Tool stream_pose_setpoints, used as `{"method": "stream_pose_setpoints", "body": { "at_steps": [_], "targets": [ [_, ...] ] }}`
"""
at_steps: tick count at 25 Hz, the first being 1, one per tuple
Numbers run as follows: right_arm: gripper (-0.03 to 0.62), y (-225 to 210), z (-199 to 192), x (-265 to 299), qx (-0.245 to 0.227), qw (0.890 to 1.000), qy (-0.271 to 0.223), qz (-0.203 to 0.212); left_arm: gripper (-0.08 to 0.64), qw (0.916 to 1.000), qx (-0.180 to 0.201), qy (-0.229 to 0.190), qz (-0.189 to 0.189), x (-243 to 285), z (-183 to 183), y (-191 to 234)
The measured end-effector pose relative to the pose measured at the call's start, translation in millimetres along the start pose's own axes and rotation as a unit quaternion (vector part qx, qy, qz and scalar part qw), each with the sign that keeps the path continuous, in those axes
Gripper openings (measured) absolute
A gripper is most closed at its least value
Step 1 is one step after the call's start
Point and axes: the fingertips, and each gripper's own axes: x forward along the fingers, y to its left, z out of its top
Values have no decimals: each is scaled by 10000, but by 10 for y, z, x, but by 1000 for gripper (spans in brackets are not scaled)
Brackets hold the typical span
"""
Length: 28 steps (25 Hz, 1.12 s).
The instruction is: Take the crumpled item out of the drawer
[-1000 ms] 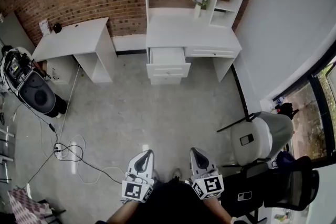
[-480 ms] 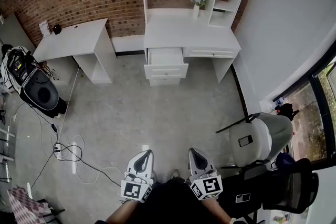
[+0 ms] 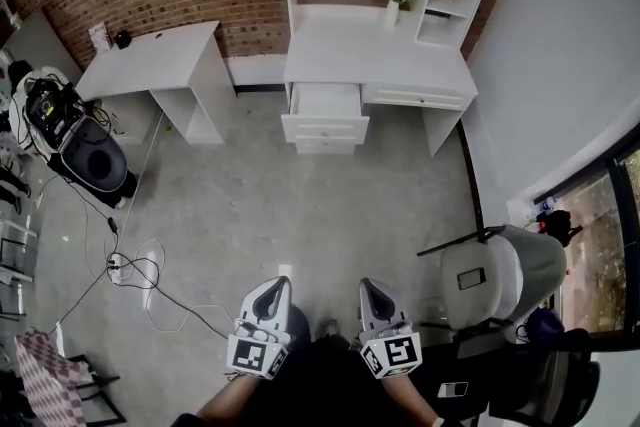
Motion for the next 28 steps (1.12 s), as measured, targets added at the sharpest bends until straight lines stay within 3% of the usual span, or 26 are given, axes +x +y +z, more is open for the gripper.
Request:
{"method": "stream_pose_setpoints", "body": {
  "at_steps": [6, 13, 19, 24, 28],
  "targets": [
    [12, -340, -19, 498, 71, 9999, 134, -70, 25, 9998, -95, 136, -73, 554, -59, 214],
    [12, -794, 183, 1693, -224, 9991, 182, -312, 25, 9993, -133, -10, -362, 1741, 49, 987],
    [14, -1137, 620, 2736, -333, 9970, 216, -667, 25, 9974, -163, -135, -694, 2635, 406, 1662],
    [12, -1319, 744, 3475, -449, 9970, 309, -552, 25, 9964, -360, -354, -680, 3159, 617, 2050],
    [14, -1522, 785, 4040, -457, 9973, 392, -412, 25, 9971, -427, -150, -606, 3567, 539, 2278]
  ]
}}
